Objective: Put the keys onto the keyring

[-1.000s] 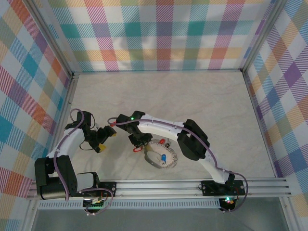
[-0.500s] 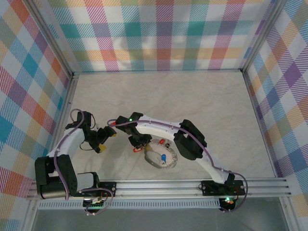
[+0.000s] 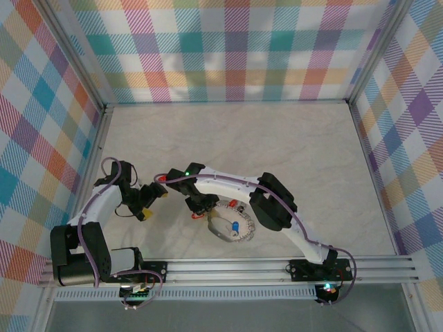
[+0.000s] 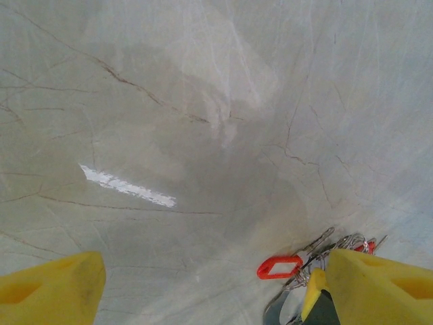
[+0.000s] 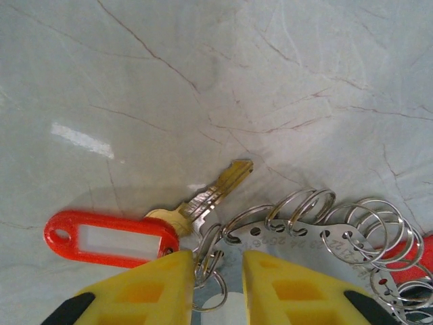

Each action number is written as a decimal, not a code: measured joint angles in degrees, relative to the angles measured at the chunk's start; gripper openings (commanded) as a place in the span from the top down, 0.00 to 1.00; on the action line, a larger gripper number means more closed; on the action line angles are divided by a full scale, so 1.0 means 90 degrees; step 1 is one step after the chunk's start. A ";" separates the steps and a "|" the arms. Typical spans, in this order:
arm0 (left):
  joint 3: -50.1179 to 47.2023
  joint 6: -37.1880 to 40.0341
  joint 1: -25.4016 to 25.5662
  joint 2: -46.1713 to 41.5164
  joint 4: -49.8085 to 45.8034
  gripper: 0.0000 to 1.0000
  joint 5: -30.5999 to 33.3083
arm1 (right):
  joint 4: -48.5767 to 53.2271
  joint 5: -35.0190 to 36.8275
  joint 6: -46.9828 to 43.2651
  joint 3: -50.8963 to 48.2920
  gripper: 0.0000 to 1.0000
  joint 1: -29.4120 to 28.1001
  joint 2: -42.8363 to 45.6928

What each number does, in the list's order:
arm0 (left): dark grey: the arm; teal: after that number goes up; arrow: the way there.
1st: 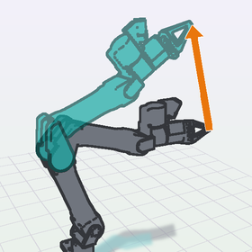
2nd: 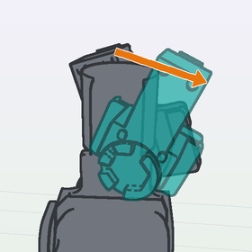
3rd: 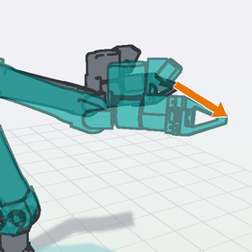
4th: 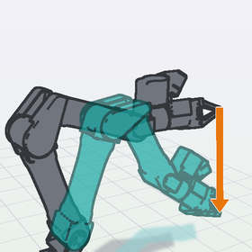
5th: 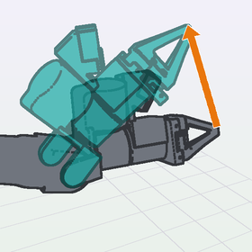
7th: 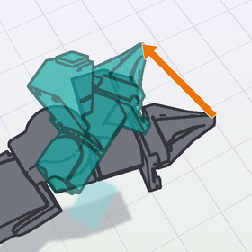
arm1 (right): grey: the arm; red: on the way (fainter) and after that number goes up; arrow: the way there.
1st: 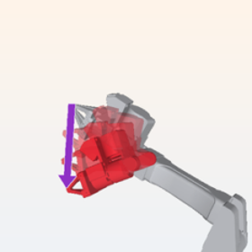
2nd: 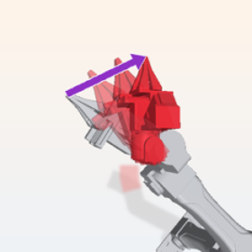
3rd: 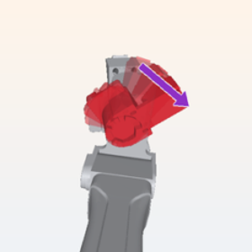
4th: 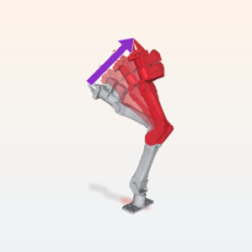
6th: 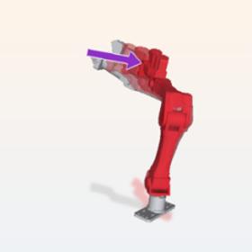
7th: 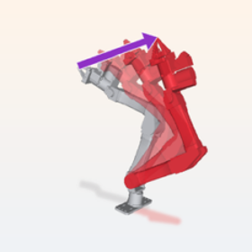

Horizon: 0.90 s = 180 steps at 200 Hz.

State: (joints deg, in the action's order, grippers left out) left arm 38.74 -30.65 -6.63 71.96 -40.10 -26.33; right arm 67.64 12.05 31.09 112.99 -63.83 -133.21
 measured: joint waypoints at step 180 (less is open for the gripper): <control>-0.0063 0.0000 0.0000 0.0049 0.0151 0.15 -0.0019 | -0.0058 0.0090 -0.0029 -0.0061 0.80 -0.0012 -0.0019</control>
State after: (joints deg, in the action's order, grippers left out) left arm 38.17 -30.65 -6.63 72.40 -38.74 -26.50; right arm 67.11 12.86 30.83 112.44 -63.94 -133.38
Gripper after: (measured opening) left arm 0.850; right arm 0.197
